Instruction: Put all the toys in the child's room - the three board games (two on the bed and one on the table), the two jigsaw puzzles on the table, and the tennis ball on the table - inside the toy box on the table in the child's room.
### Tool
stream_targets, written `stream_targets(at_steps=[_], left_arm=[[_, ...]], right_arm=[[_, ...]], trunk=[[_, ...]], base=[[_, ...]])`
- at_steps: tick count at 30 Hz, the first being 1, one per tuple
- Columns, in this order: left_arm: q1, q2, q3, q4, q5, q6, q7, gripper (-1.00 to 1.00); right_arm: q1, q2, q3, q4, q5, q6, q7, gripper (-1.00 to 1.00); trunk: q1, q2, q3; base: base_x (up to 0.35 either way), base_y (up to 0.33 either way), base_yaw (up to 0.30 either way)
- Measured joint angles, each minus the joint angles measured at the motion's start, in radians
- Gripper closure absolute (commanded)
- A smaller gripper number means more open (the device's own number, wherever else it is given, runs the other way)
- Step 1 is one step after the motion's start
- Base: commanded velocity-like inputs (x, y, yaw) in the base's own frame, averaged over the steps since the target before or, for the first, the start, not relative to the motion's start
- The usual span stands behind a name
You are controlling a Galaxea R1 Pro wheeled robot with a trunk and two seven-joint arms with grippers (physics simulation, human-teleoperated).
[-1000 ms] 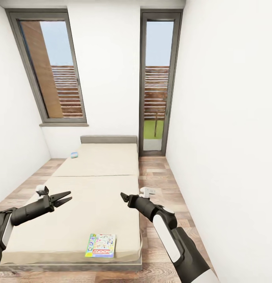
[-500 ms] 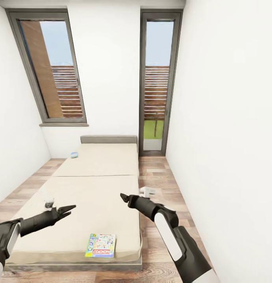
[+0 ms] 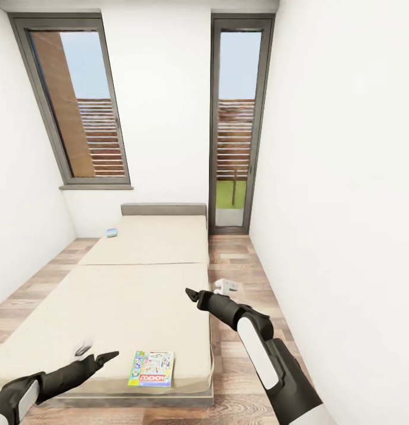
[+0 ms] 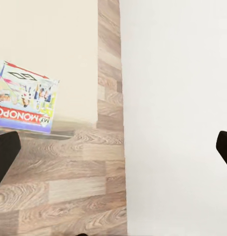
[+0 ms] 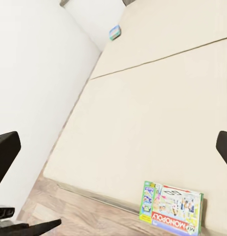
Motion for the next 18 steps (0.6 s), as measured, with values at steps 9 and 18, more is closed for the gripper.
stream_targets(at_steps=[9, 18], left_arm=[[0.000, -0.002, 0.002, 0.190, 0.008, -0.154, 0.193, -1.00], [-0.001, -0.013, 0.004, 0.227, 0.012, -0.186, 0.246, -1.00]], right_arm=[[0.000, -0.006, -0.001, -0.015, -0.002, 0.000, 0.000, -1.00], [0.000, -0.007, -0.001, -0.029, -0.002, 0.001, 0.000, -1.00]], trunk=[[0.000, 0.000, 0.000], [0.000, 0.000, 0.000]], base=[[0.000, 0.000, 0.000], [0.000, 0.000, 0.000]])
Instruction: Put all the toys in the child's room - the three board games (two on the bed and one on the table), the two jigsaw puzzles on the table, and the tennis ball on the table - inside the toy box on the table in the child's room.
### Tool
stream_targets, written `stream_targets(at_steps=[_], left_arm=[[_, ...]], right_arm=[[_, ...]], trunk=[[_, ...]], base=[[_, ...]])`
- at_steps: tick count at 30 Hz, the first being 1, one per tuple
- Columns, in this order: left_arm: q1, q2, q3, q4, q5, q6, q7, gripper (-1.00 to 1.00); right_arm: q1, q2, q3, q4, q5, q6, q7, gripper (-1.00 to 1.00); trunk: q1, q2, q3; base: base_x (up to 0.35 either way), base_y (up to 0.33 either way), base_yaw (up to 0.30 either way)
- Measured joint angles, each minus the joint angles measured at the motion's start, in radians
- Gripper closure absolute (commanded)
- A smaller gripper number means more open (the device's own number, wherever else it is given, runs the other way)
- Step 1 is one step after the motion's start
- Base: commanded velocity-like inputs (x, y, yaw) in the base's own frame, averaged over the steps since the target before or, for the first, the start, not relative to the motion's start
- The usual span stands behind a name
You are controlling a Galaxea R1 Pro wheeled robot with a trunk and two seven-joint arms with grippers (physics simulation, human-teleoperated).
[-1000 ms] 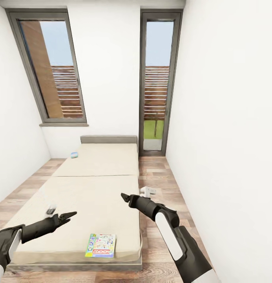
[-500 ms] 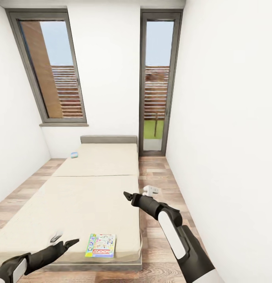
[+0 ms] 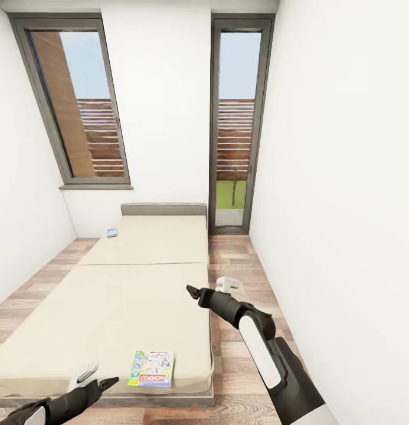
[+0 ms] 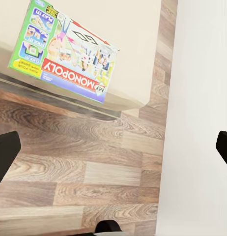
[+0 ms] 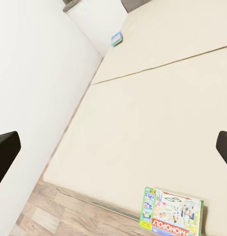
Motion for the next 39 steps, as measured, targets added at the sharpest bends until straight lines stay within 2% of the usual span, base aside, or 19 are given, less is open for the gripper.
stream_targets(at_steps=[8, 18, 21, 33, 39], left_arm=[[0.000, 0.001, 0.011, 0.003, 0.005, 0.003, -0.005, -1.00], [0.000, 0.002, 0.076, 0.002, 0.026, 0.008, -0.009, -1.00], [0.000, 0.002, 0.089, 0.001, 0.028, 0.009, -0.010, -1.00], [-0.002, 0.003, 0.108, -0.003, 0.030, 0.023, -0.010, -1.00], [-0.004, 0.004, 0.139, -0.006, 0.038, 0.038, -0.008, -1.00]], right_arm=[[0.001, 0.000, 0.003, -0.066, -0.001, 0.010, 0.000, -1.00], [0.018, 0.007, 0.007, -0.109, -0.001, 0.026, -0.001, -1.00], [0.020, 0.009, 0.008, -0.113, -0.001, 0.027, 0.000, -1.00], [0.021, 0.012, 0.009, -0.115, -0.002, 0.027, 0.000, -1.00], [0.021, 0.013, 0.020, -0.116, -0.002, 0.028, 0.000, -1.00]], trunk=[[0.000, 0.000, 0.000], [0.000, 0.000, 0.000], [0.011, -0.021, -0.009], [0.058, -0.105, -0.047], [0.081, -0.147, -0.066]], base=[[0.000, 0.000, 0.000], [0.000, 0.000, 0.000], [0.000, 0.000, 0.000], [0.000, 0.000, 0.000], [0.000, 0.000, 0.000]])
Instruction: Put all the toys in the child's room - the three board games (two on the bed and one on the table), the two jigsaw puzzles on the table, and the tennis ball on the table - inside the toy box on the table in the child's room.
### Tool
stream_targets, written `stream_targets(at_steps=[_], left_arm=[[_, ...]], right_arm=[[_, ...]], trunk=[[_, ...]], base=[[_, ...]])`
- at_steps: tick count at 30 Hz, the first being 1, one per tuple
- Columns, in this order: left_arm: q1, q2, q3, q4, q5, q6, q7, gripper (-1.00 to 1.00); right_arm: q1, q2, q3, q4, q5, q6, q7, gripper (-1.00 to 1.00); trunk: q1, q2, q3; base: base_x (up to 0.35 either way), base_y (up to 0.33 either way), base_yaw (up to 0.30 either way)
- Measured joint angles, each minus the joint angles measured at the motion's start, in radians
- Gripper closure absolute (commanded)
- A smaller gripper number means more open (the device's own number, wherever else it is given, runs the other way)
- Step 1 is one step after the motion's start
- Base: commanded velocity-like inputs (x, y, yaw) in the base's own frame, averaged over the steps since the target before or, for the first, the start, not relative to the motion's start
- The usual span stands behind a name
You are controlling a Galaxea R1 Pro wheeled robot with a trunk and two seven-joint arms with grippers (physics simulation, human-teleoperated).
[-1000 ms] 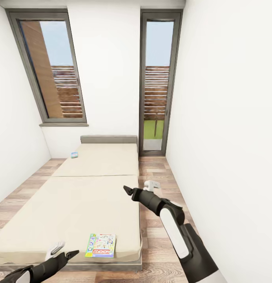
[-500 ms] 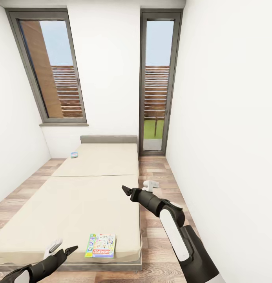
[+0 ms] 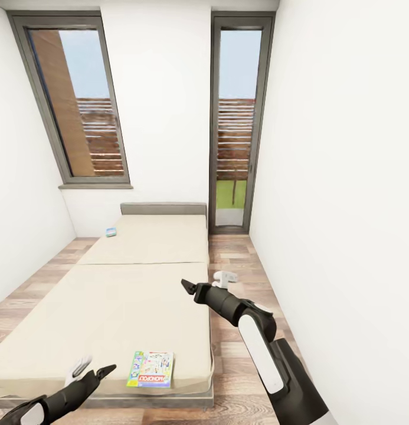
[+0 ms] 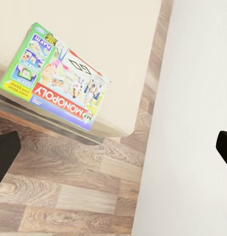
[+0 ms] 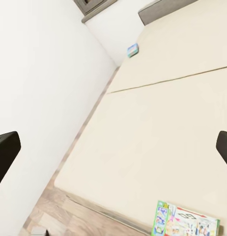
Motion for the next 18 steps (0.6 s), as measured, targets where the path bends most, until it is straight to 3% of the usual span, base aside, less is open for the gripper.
stream_targets(at_steps=[9, 18], left_arm=[[-0.006, 0.001, 0.057, -0.004, 0.010, 0.024, -0.002, -1.00], [-0.011, 0.002, 0.075, -0.006, 0.012, 0.064, 0.000, -1.00]], right_arm=[[0.000, 0.001, 0.034, 0.000, 0.001, -0.004, -0.002, -1.00], [0.000, 0.004, 0.044, 0.001, 0.001, -0.010, -0.008, -1.00]], trunk=[[0.035, -0.063, -0.028], [0.069, -0.126, -0.057]], base=[[0.000, 0.000, 0.000], [0.000, 0.000, 0.000]])
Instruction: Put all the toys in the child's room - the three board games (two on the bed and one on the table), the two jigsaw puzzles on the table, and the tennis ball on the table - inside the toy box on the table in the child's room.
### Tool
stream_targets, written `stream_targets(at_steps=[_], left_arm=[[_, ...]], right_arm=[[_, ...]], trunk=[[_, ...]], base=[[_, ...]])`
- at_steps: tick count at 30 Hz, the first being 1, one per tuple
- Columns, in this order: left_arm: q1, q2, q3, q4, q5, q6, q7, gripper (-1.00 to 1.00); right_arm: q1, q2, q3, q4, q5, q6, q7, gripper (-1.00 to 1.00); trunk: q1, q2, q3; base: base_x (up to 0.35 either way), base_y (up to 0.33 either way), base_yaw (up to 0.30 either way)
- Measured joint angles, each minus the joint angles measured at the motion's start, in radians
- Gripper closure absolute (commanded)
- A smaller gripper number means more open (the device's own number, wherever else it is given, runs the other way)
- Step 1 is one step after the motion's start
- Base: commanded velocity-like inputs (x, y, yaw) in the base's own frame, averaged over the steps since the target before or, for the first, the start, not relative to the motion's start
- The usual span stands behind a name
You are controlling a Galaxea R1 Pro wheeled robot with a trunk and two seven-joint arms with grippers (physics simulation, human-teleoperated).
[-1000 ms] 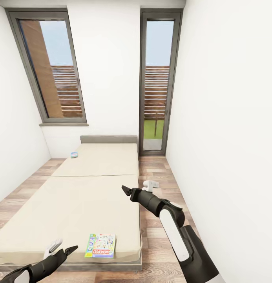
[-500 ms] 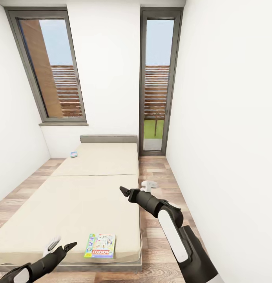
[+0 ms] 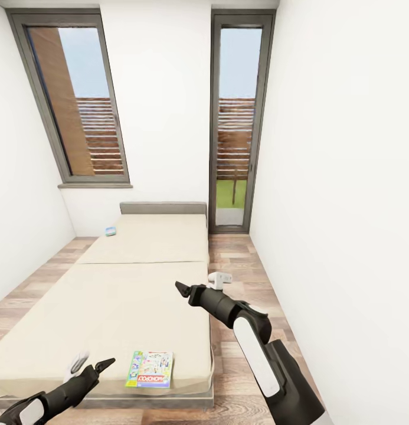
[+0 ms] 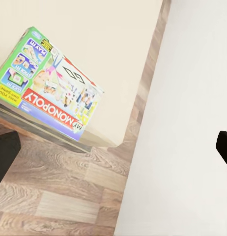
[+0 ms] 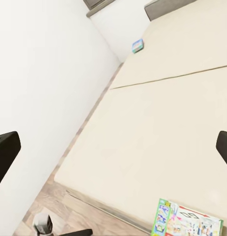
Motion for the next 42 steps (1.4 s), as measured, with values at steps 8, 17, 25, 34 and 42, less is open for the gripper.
stream_targets(at_steps=[8, 17, 25, 34, 42], left_arm=[[-0.001, -0.001, 0.014, -0.017, 0.015, 0.009, 0.000, -1.00], [-0.001, -0.002, 0.045, -0.023, 0.041, 0.010, -0.003, -1.00], [-0.001, 0.007, 0.051, -0.026, 0.046, 0.011, -0.022, -1.00], [0.000, 0.021, 0.051, -0.028, 0.047, 0.020, -0.096, -1.00], [0.003, 0.048, 0.054, -0.027, 0.047, 0.031, -0.137, -1.00]], right_arm=[[0.000, 0.000, -0.001, 0.004, -0.004, -0.002, -0.001, -1.00], [0.000, 0.000, -0.001, 0.023, -0.063, -0.004, -0.002, -1.00], [0.000, 0.000, -0.006, 0.023, -0.081, 0.000, -0.002, -1.00], [0.000, 0.000, -0.015, 0.021, -0.111, 0.001, 0.005, -1.00], [0.000, 0.000, -0.013, 0.020, -0.201, 0.005, 0.007, -1.00]], trunk=[[0.031, -0.056, -0.025], [0.065, -0.119, -0.053], [0.096, -0.175, -0.079], [0.130, -0.238, -0.107], [0.161, -0.295, -0.132]], base=[[0.000, 0.000, 0.000], [0.000, 0.000, 0.000], [0.000, 0.000, 0.000], [0.000, 0.000, 0.000], [0.000, 0.000, 0.000]])
